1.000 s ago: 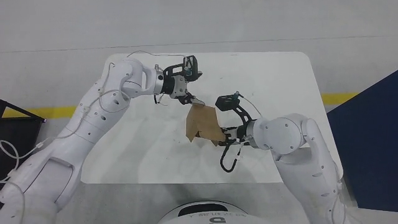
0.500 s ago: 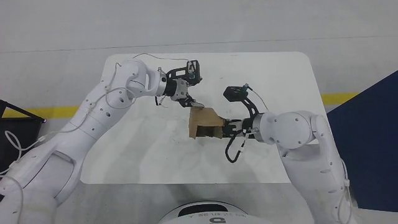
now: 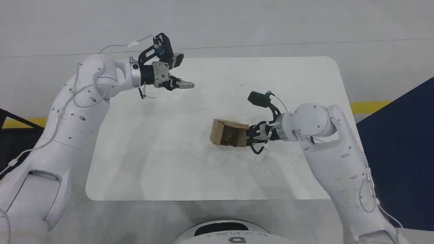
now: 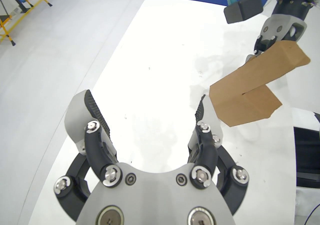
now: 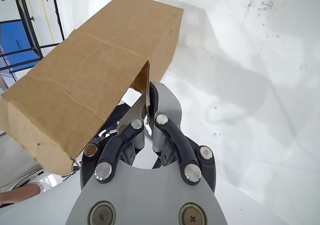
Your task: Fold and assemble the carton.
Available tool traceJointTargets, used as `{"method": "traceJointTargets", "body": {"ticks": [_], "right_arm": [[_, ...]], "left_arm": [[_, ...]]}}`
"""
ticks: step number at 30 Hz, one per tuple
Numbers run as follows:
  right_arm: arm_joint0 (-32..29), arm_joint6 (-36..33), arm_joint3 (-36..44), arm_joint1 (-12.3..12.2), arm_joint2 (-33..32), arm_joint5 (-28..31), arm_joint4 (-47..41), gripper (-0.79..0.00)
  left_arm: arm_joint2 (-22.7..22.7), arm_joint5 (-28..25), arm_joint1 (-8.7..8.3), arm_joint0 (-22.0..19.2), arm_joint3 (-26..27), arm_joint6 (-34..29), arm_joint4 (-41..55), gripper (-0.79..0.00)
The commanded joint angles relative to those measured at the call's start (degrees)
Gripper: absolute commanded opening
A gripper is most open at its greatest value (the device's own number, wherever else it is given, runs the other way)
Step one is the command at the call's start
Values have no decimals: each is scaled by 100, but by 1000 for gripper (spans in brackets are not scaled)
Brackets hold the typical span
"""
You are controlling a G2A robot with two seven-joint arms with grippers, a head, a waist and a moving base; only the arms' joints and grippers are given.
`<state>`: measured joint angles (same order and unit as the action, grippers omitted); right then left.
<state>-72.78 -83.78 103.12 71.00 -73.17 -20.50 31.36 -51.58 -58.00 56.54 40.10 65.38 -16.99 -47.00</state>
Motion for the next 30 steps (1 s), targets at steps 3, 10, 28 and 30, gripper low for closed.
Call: {"method": "traceJointTargets", "body": {"ticks": [3, 10, 28, 30], "right_arm": [[200, 278, -181, -78, 70, -280, -198, -785], [353, 425, 30, -262, 381, -428, -226, 0], [-754, 1857, 1660, -549, -347, -296, -499, 0], [-754, 1857, 1660, -549, -347, -296, -499, 0]], "left_arm": [[-416, 0, -190, 368, 213, -59, 117, 0], [-889, 199, -340, 1001, 763, 154, 653, 0], [-1715, 554, -553, 1816, 1470, 177, 826, 0], [-1715, 554, -553, 1816, 1470, 177, 826, 0]]}}
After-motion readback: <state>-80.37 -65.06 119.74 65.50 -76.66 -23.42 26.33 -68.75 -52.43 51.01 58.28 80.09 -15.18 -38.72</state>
